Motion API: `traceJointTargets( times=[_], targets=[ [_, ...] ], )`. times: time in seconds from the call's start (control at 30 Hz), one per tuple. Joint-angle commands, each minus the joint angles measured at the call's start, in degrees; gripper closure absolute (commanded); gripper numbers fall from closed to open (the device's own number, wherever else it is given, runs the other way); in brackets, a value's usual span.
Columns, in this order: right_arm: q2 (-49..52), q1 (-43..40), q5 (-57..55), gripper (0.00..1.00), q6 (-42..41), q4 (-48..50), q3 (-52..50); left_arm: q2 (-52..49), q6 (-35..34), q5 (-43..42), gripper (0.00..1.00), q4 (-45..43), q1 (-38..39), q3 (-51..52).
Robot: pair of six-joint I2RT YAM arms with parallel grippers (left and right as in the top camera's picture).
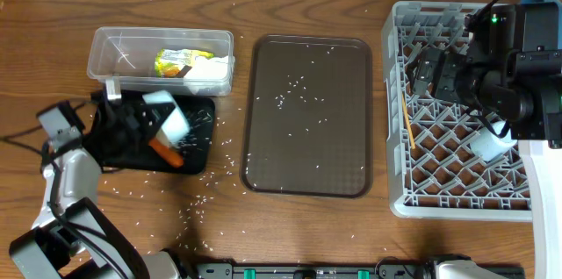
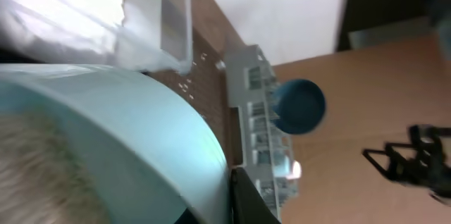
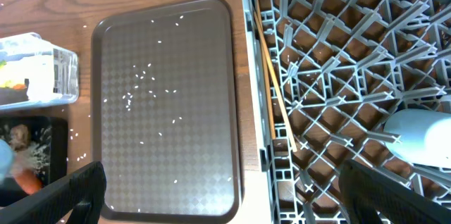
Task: Sort waste into correct bins and load items into the dishwasher rack
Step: 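Tilt the bowl with the left gripper to pour rice onto the black tray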
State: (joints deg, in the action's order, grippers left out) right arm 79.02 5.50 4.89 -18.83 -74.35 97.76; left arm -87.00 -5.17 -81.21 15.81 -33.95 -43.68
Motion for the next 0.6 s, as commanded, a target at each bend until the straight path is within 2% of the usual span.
traceJointTargets(
  times=[0.0,0.2,0.3,0.43,0.5,0.57],
  targets=[
    [0.1,0.2,-0.6,0.01,0.7,0.0,0.0,0.9,8.0,-8.8,0.94,-0.3,-1.4,1.3],
    [0.1,0.2,-0.6,0.01,0.7,0.3,0.0,0.9,11.9,-8.7,0.94,-1.2,-2.0,1.2],
    [0.1,0.2,-0.6,0.01,0.7,-0.2,0.0,0.9,12.2,-3.3,0.94,-1.4,-2.3,1.2],
    [0.1,0.2,-0.6,0.01,0.7,-0.2,0.0,0.9,12.2,-3.8,0.94,-1.4,-2.4,1.2],
    [0.1,0.2,-0.6,0.01,0.7,-0.2,0.0,0.9,13.9,-6.8,0.94,-1.7,-2.4,1.2],
    [0.1,0.2,-0.6,0.01,0.7,-0.2,0.0,0.9,14.6,-3.6,0.94,-1.7,-2.4,1.2]
  ],
)
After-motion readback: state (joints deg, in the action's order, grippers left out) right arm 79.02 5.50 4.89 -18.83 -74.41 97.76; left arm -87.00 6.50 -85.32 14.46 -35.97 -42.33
